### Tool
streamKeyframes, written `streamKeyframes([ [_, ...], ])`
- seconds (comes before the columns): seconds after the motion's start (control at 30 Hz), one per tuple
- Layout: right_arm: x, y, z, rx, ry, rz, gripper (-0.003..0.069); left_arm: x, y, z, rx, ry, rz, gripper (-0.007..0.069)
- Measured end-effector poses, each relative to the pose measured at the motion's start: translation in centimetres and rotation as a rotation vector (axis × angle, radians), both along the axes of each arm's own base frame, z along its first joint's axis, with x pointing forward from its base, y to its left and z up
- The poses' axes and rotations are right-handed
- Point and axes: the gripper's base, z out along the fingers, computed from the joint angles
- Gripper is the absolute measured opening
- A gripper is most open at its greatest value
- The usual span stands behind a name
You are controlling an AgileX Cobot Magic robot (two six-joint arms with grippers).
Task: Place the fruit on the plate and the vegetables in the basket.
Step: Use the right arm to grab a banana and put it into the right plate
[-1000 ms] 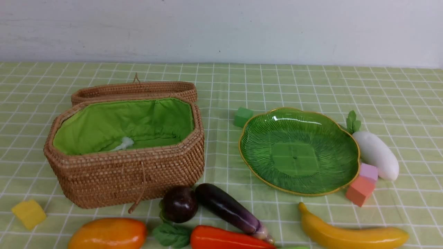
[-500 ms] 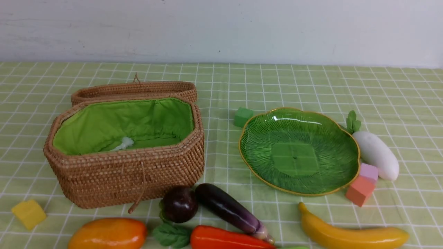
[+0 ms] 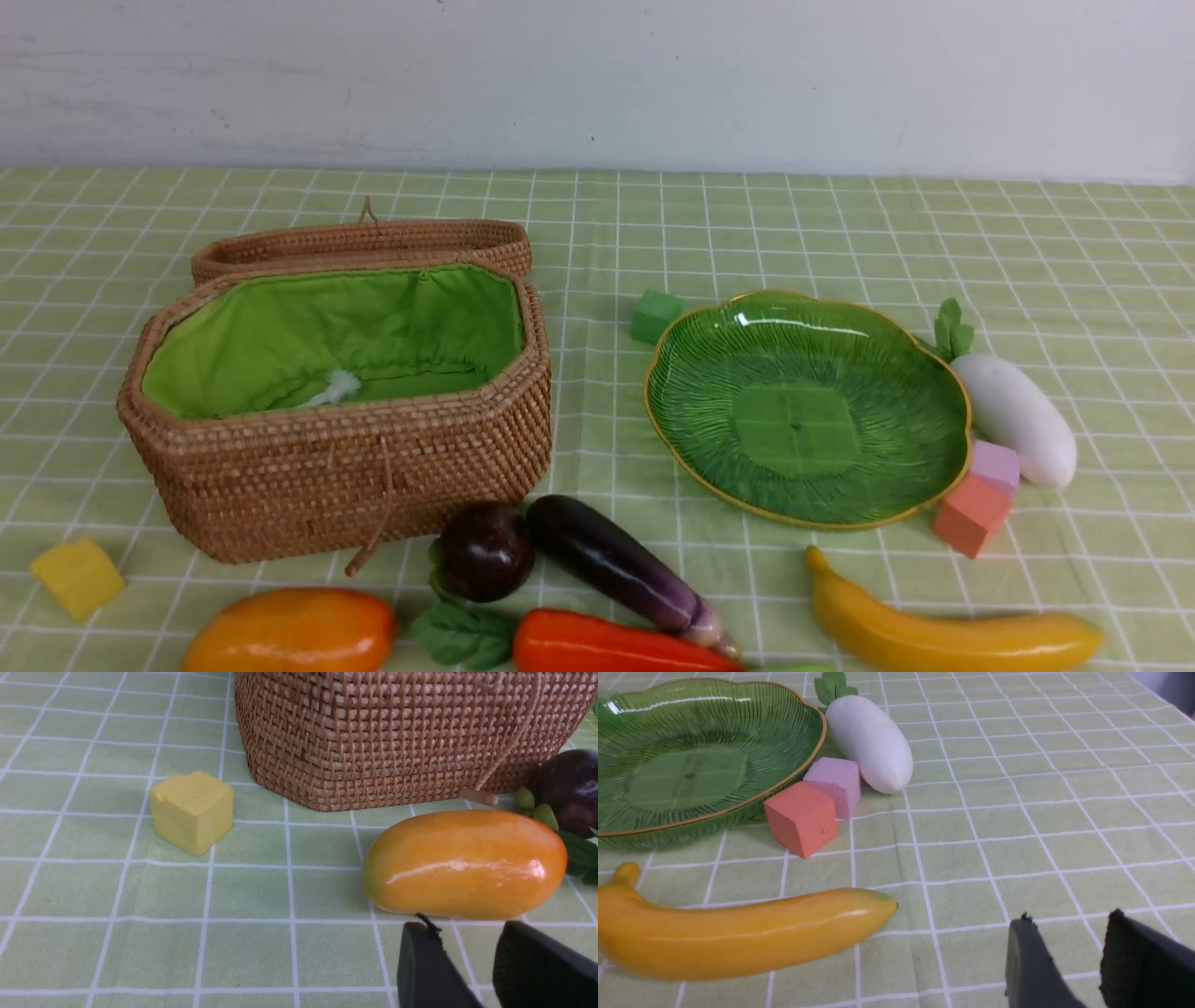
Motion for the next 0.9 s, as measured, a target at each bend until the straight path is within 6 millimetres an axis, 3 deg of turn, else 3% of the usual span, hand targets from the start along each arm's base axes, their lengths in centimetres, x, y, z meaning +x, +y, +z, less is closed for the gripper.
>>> streamKeyframes([
  [0.73,0.01,0.00,0.02,-0.002,-0.002,0.000,0.0242,0.00,0.00,0.00,0.000,0.000,0.000,0.0238],
  [0.9,0.26,0.09,0.52,-0.012,-0.086,0.015,0.0242,0.00,0.00,0.00,0.000,0.000,0.000,0.0238],
])
